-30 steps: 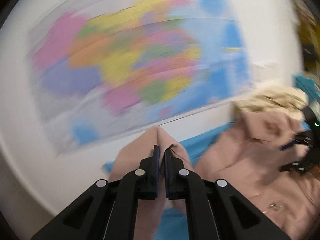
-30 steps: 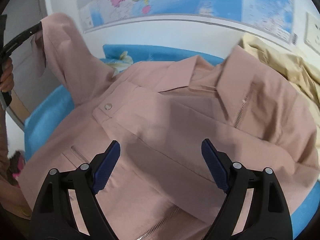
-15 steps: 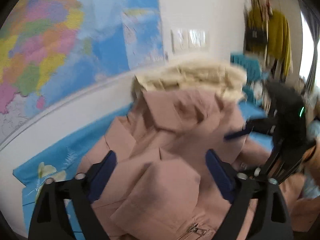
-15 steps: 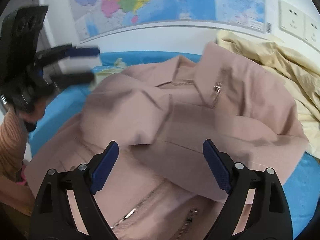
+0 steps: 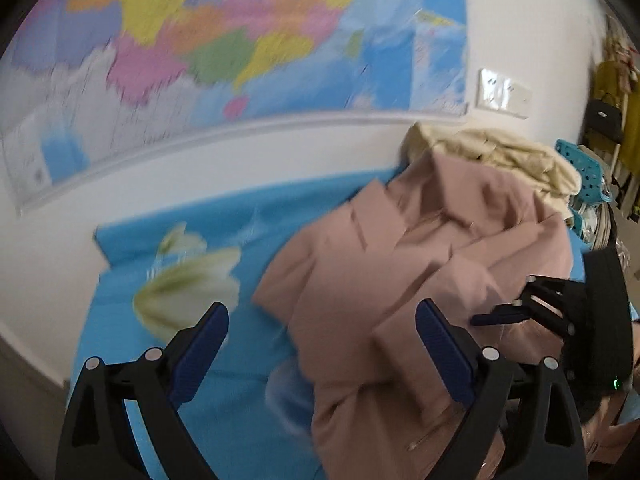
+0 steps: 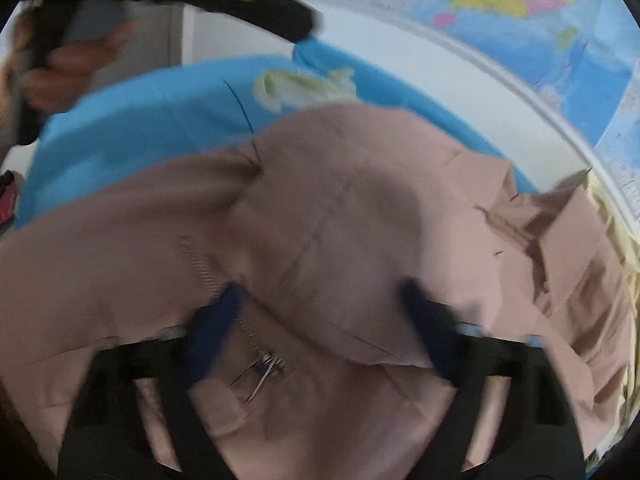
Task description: Fold large clothes
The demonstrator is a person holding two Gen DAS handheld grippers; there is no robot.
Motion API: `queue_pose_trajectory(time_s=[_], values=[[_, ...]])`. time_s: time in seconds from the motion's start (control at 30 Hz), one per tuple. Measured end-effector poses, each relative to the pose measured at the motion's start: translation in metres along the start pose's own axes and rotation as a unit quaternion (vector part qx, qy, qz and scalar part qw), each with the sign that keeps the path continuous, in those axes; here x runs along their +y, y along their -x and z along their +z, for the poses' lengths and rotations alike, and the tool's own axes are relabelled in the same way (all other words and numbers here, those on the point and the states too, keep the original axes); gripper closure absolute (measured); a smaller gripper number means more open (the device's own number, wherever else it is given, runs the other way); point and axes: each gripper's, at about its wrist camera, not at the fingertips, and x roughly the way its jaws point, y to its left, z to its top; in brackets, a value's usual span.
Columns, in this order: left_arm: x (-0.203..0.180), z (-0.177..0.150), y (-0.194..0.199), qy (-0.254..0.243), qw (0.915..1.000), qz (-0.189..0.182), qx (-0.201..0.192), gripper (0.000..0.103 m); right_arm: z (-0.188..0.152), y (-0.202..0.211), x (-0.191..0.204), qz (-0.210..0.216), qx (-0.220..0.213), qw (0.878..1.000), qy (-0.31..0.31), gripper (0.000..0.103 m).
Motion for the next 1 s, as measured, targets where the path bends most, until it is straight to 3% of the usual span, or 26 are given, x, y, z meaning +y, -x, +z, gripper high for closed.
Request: queue_pose_trajectory(time_s=[0.03, 0.07, 0.1, 0.2, 0.3, 0.33, 0.37, 0.4, 0.53, 0.6, 0.7, 0.8, 0.9, 1.0], values=[[0.003, -0.005, -0.001, 0.004, 1.0, -0.001, 0.005, 0.012, -0.001, -0.001, -0.01, 0.019, 0.001, 1.0, -0.023, 0.064], [0.004, -0.01, -0.003, 0.005, 0.9999, -0.001, 0.011, 0.012, 0.0, 0.001, -0.02, 0.032, -0.004, 0.998, -0.049, 0.094], [0.006, -0.015, -0.007, 0.005, 0.9998, 0.002, 0.018, 0.012, -0.001, 0.008, -0.031, 0.046, -0.011, 0.996, -0.079, 0.098], [0.005, -0.025, -0.011, -0.002, 0.9996, 0.002, 0.027, 0.012, -0.015, 0.05, -0.08, 0.093, -0.08, 0.974, -0.189, 0.098], [-0.002, -0.027, -0.017, -0.016, 0.9993, -0.005, 0.032, 0.012, -0.048, 0.092, -0.131, 0.11, -0.132, 0.938, -0.3, 0.098], [-0.007, -0.028, -0.02, -0.027, 0.9992, -0.008, 0.03, 0.012, -0.067, 0.101, -0.149, 0.121, -0.138, 0.921, -0.343, 0.097], [-0.011, -0.028, -0.022, -0.032, 0.999, -0.009, 0.031, 0.012, -0.079, 0.104, -0.159, 0.124, -0.134, 0.91, -0.371, 0.094], [-0.017, -0.029, -0.028, -0.043, 0.9984, -0.01, 0.034, 0.012, -0.101, 0.102, -0.172, 0.119, -0.118, 0.898, -0.408, 0.084], [-0.036, -0.036, -0.047, -0.086, 0.9949, 0.006, 0.052, 0.012, -0.16, 0.089, -0.191, 0.094, -0.054, 0.863, -0.493, 0.06], [-0.04, -0.041, -0.054, -0.099, 0.9931, 0.011, 0.063, 0.012, -0.176, 0.095, -0.19, 0.063, -0.041, 0.865, -0.497, 0.042], [-0.038, -0.047, -0.059, -0.096, 0.9926, 0.009, 0.074, 0.012, -0.183, 0.126, -0.185, 0.002, -0.059, 0.874, -0.483, 0.033], [-0.034, -0.051, -0.06, -0.086, 0.9931, 0.008, 0.079, 0.012, -0.174, 0.14, -0.187, -0.025, -0.09, 0.883, -0.459, 0.033], [-0.031, -0.054, -0.059, -0.079, 0.9931, 0.012, 0.086, 0.012, -0.149, 0.145, -0.174, -0.058, -0.107, 0.913, -0.389, 0.033], [-0.029, -0.059, -0.055, -0.069, 0.9935, 0.006, 0.09, 0.012, -0.125, 0.112, -0.161, -0.072, -0.08, 0.94, -0.322, 0.034]])
